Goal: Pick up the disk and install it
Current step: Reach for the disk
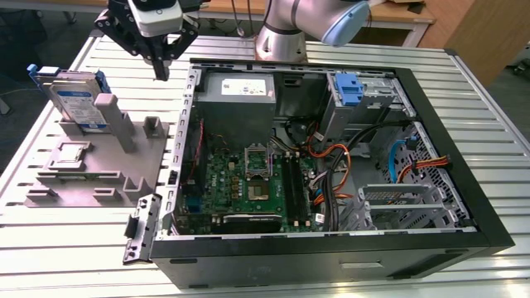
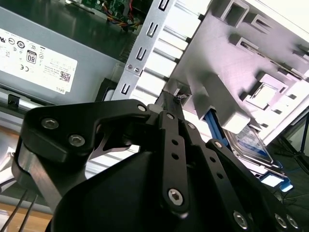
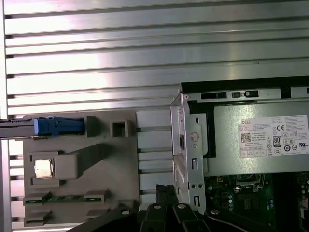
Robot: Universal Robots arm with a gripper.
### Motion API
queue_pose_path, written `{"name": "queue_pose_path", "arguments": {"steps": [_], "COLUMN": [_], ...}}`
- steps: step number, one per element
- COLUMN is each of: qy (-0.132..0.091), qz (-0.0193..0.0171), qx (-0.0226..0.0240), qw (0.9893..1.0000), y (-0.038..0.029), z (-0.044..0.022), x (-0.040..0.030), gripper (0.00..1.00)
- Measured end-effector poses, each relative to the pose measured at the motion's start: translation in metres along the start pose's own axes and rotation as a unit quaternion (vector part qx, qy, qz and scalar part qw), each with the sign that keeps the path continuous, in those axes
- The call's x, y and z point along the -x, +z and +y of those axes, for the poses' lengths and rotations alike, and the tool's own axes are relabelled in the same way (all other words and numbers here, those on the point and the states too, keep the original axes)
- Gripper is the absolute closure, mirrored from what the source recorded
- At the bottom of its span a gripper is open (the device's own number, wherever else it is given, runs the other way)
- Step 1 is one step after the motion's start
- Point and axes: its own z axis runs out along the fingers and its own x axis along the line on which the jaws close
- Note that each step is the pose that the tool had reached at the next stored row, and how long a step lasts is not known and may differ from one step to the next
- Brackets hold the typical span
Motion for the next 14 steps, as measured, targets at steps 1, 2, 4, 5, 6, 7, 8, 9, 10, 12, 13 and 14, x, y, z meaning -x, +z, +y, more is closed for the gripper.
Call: {"name": "queue_pose_path", "arguments": {"steps": [1,2,4,5,6,7,8,9,10,12,13,14], "qy": [0.0,0.0,0.0,0.0,0.0,0.0,0.0,0.0,0.0,0.0,0.0,0.0], "qz": [0.0,0.0,0.0,0.0,0.0001,0.0001,0.0001,0.0001,0.0001,0.0001,0.0001,0.0001], "qx": [0.0,0.0,0.0,0.0,0.0,0.0,0.0,0.0,0.0,0.0,0.0,0.0], "qw": [1.0,1.0,1.0,1.0,1.0,1.0,1.0,1.0,1.0,1.0,1.0,1.0], "y": [0.0001,0.0001,0.0003,0.0003,0.0004,0.0004,0.0005,0.0006,0.0007,0.0008,0.0009,0.0009], "z": [-0.0001,-0.0001,-0.0002,-0.0003,-0.0003,-0.0004,-0.0004,-0.0005,-0.0005,-0.0007,-0.0007,-0.0007], "x": [-0.0007,-0.0014,-0.0028,-0.0035,-0.0042,-0.0048,-0.0055,-0.0061,-0.0068,-0.0081,-0.0088,-0.0095], "gripper": [0.9,0.9,0.9,0.9,0.9,0.9,0.9,0.9,0.9,0.9,0.9,0.9]}}
